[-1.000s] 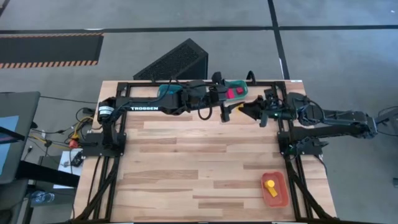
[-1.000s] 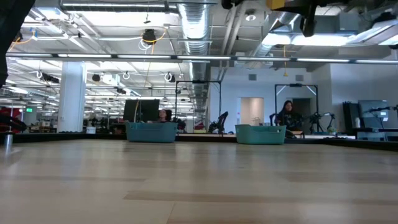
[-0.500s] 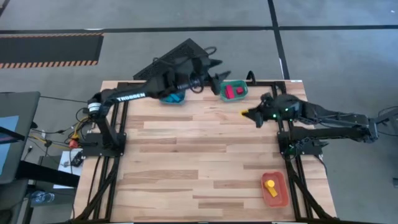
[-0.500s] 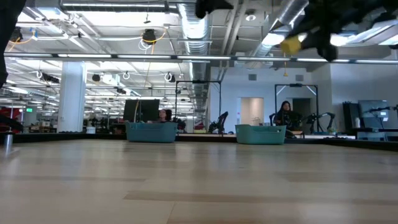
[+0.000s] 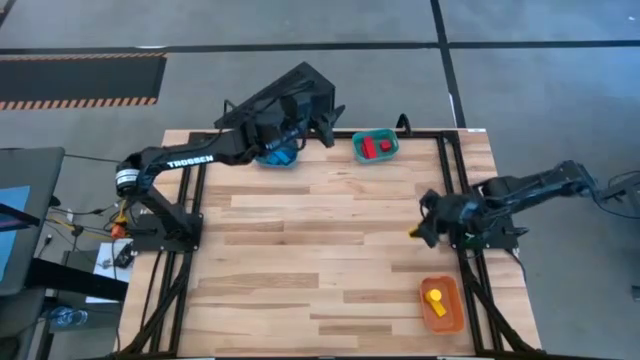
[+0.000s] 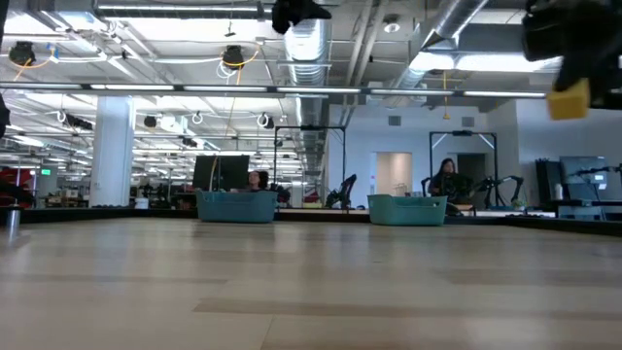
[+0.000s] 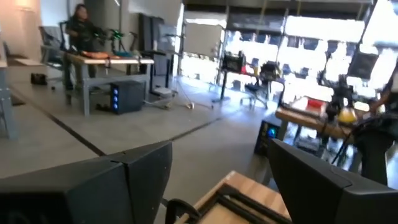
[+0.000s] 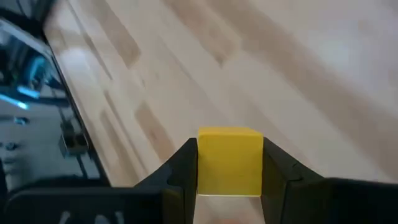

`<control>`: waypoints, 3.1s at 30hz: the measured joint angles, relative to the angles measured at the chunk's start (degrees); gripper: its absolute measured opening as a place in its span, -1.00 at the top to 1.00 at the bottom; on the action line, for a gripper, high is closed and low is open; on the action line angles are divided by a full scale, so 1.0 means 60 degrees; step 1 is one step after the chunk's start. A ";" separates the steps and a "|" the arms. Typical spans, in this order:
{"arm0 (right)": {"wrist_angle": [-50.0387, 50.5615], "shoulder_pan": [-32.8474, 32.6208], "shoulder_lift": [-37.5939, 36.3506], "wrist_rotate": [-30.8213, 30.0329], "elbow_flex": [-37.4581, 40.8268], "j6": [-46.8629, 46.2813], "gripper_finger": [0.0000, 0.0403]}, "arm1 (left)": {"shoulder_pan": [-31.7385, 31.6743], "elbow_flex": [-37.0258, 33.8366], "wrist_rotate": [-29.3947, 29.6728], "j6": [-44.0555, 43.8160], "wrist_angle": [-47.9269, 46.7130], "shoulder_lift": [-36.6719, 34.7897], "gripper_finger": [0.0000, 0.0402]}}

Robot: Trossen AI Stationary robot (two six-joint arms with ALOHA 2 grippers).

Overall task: Sort & place blocks by color
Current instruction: Put the yellow block into the orange bin, then return to Home Position

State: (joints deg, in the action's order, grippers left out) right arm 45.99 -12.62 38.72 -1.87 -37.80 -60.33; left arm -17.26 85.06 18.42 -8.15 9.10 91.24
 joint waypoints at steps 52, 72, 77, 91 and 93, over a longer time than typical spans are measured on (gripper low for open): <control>-0.1413 -0.8051 0.3798 -0.0588 -0.0004 -0.7323 0.39 | -0.0455 -0.1360 -0.0101 -0.1766 -0.2531 -0.0036 -0.25; -0.1285 -0.8730 0.2552 -0.0889 -0.0004 -0.6612 0.36 | -0.0513 -0.1345 -0.0012 -0.0246 -0.0836 -0.0914 -0.25; -0.0831 -0.9337 0.2607 -0.1398 0.0038 -0.6548 0.32 | -0.0517 -0.1345 -0.0012 -0.0564 -0.0958 -0.0903 -0.25; -0.1211 -0.8927 0.2916 -0.1249 0.0444 -0.6701 -0.15 | -0.0655 -0.1328 -0.0026 -0.0666 -0.2000 -0.0521 -0.25; -0.1178 -0.8877 0.2862 -0.1246 0.0444 -0.6632 -0.22 | -0.0726 -0.1349 -0.0041 -0.0632 -0.1929 -0.0482 -0.25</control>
State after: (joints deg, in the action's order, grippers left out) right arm 38.92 -65.88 55.89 -9.34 -35.14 -100.13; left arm -21.61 76.97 18.18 -11.95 -2.48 88.35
